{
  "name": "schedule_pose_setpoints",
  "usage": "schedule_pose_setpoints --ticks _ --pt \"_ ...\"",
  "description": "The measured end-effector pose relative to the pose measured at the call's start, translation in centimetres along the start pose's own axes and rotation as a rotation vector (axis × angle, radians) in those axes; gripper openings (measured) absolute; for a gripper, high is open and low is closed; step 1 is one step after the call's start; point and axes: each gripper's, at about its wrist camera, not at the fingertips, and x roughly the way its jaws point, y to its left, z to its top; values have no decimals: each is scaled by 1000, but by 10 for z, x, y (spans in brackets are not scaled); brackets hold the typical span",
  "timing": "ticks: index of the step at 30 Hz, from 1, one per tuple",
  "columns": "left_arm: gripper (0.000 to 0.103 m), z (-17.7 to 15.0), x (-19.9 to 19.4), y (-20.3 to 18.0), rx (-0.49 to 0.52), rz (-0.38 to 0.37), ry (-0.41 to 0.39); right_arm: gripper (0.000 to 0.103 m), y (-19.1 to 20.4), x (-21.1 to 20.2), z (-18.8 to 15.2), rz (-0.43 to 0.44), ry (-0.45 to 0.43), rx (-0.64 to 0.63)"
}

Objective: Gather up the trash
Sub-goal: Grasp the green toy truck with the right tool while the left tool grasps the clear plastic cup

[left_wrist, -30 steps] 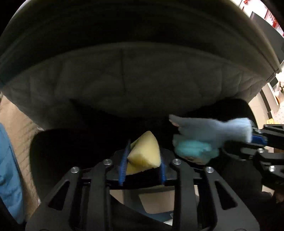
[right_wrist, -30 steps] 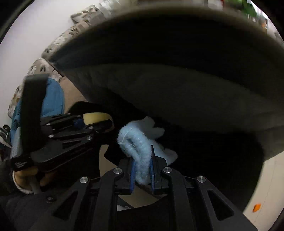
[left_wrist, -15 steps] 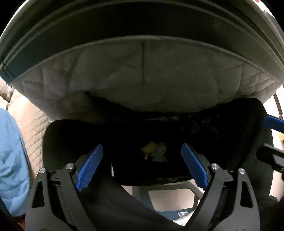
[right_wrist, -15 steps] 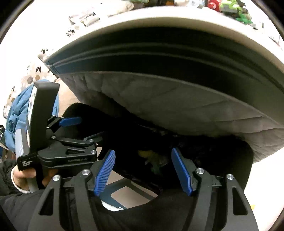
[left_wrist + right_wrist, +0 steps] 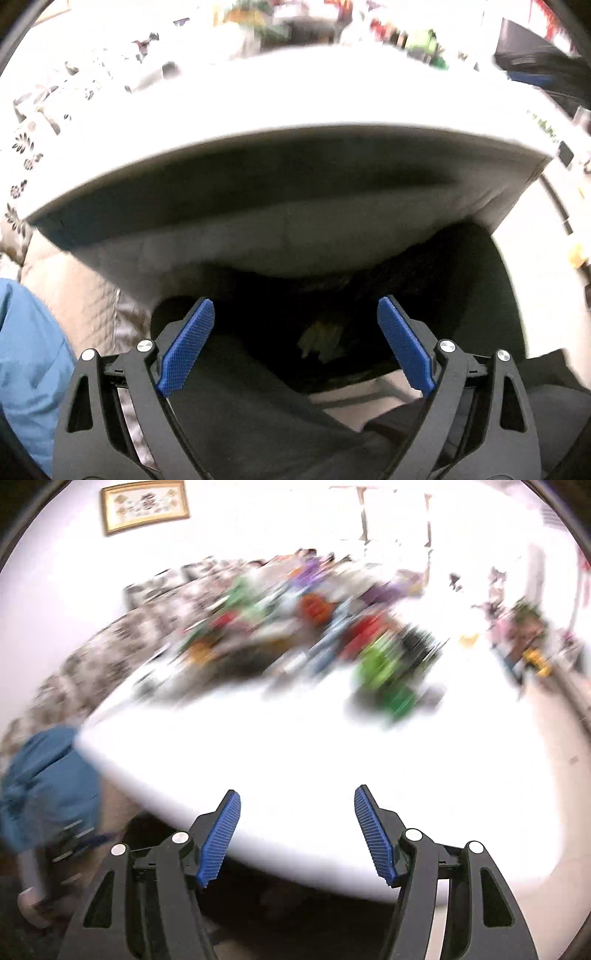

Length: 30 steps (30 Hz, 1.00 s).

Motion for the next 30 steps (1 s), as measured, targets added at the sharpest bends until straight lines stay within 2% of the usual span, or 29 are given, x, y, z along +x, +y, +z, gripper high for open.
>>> schedule_pose_setpoints --ticks 2,3,6,9,11,13,15,18,19,20,21,23,24,25,27,30 --pt "88 14 -16 6 -27 -25 -49 64 -25 32 30 -75 15 -21" --pt "88 19 -21 9 -42 -31 -68 64 -30 43 38 -82 23 -20" --pt "88 32 -31 20 -95 -33 -117 64 -42 67 60 5 35 72" --pt "88 41 -29 28 -138 -30 -130 68 -57 91 72 83 68 250" --pt "88 46 -27 30 -154 -35 -130 75 -60 100 78 74 53 345" --pt "88 45 -22 32 -160 -39 -125 85 -67 112 85 105 45 448" --pt "88 46 -21 34 -157 -38 -120 90 -70 116 91 126 38 516" --pt "88 45 -20 35 -154 -41 -116 95 -61 129 105 31 75 429" --pt "88 46 -18 35 -156 -50 -115 99 -57 134 107 -11 88 375" --pt "88 46 -17 35 -160 -57 -117 99 -50 140 110 -84 92 317" --pt "88 46 -17 34 -163 -63 -120 99 -47 143 108 -118 87 288" --pt "88 47 -19 32 -158 -69 -135 93 -42 143 106 -155 54 248" --pt "88 47 -21 30 -151 -68 -146 66 -42 142 104 -178 43 239" --pt "88 49 -23 28 -141 -67 -159 57 -48 137 103 -141 24 251" --pt "88 54 -27 24 -124 -63 -177 51 -60 120 91 -68 5 322" --pt "88 73 -34 14 -81 -69 -238 51 -63 87 74 7 -50 327"
